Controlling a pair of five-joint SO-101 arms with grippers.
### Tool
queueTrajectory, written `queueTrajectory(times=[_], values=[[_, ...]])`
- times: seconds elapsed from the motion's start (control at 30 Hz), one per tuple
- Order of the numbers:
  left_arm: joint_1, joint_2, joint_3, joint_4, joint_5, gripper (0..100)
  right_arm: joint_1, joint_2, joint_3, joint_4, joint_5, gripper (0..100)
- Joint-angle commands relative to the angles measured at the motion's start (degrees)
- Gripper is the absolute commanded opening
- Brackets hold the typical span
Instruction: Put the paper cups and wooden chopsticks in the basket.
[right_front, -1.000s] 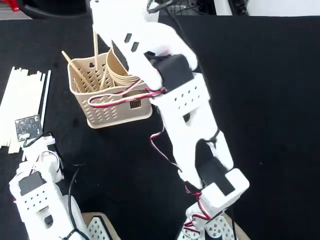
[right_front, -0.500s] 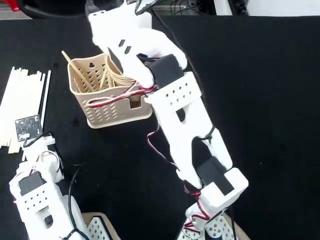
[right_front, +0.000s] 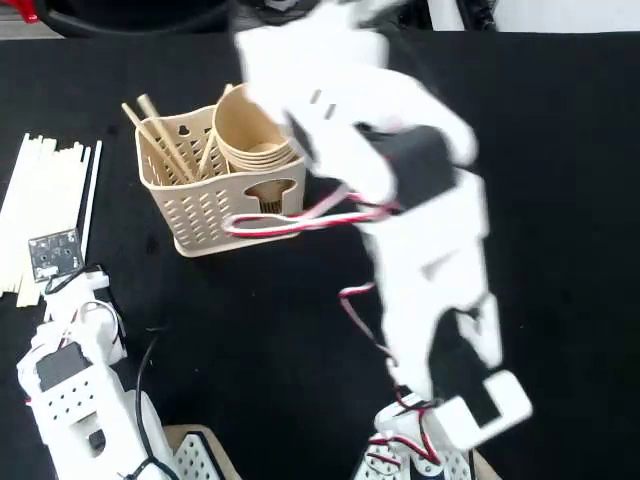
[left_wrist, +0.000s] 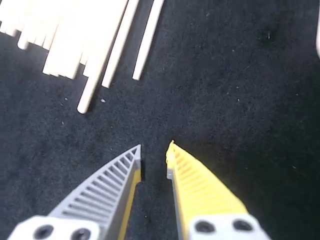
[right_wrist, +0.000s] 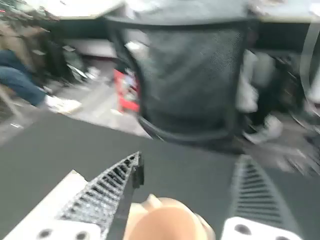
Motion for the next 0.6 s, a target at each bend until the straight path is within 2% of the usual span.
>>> queueTrajectory(times=[0.0,0.07,0.1,0.2,0.3,0.4,0.57], values=[[-0.3,0.4,-7.3,1.2,-0.2,10,9.5,-5.0,-1.3,9.9,0.2,10.6],[-0.2,0.4,-11.5,4.3,-0.2,10,15.9,-5.7,0.8,13.5,0.2,2.1],[-0.2,0.4,-13.8,5.9,-0.2,11,18.6,-5.7,2.2,14.8,0.2,0.9],[-0.2,0.5,-20.0,8.9,-0.2,16,26.8,-5.8,8.8,19.3,0.1,4.3],[-0.2,3.3,-24.7,9.1,-0.2,18,31.1,-5.6,18.1,20.2,0.5,4.4],[-0.1,10.9,-29.9,8.3,-0.2,18,33.2,-5.6,31.6,13.4,0.6,4.3],[2.0,29.5,-42.4,8.3,-0.2,18,35.3,-5.6,57.3,-9.8,0.6,4.3]])
